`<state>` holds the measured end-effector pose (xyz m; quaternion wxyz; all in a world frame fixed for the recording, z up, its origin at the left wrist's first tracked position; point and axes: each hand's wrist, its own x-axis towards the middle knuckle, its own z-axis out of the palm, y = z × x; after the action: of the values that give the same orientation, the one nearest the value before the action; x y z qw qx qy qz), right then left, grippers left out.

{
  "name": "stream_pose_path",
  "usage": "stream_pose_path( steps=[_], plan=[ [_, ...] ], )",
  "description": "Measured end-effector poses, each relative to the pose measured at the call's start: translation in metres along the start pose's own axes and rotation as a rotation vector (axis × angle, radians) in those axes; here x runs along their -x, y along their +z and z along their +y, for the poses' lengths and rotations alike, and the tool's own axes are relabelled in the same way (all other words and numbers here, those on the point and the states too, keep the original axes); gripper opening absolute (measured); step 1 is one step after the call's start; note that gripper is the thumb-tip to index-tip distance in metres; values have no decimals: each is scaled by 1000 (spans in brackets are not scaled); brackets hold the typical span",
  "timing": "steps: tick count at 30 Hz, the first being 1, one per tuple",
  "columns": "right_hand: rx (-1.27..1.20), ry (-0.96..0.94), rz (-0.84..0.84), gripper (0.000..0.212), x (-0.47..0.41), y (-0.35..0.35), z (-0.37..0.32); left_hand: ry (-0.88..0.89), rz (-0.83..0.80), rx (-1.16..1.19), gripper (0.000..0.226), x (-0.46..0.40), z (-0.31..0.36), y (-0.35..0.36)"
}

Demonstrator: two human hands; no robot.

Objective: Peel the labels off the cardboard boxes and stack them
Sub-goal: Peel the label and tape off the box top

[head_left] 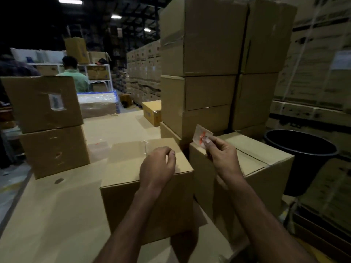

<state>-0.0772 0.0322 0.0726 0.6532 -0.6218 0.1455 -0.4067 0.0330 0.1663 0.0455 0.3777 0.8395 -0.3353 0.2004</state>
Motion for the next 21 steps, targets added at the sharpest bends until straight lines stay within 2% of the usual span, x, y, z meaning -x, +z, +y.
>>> stream_pose_path(
  steps=[5, 9, 12, 16, 21],
  plan=[
    [-24, 34, 139, 30, -9, -51, -16, 52, -102, 202, 26, -10, 40, 27],
    [-162, 53, 247, 17, -19, -94, -27, 119, -188, 309, 24, -18, 88, 51],
    [-237, 50, 352, 8, -31, -136, -28, 175, -231, 318, 23, -27, 129, 69],
    [-265, 40, 499, 5, -53, -202, -23, 194, -306, 372, 26, -39, 179, 106],
    [-116, -39, 645, 8, -83, -289, -22, 221, -460, 316, 24, -60, 250, 167]
  ],
)
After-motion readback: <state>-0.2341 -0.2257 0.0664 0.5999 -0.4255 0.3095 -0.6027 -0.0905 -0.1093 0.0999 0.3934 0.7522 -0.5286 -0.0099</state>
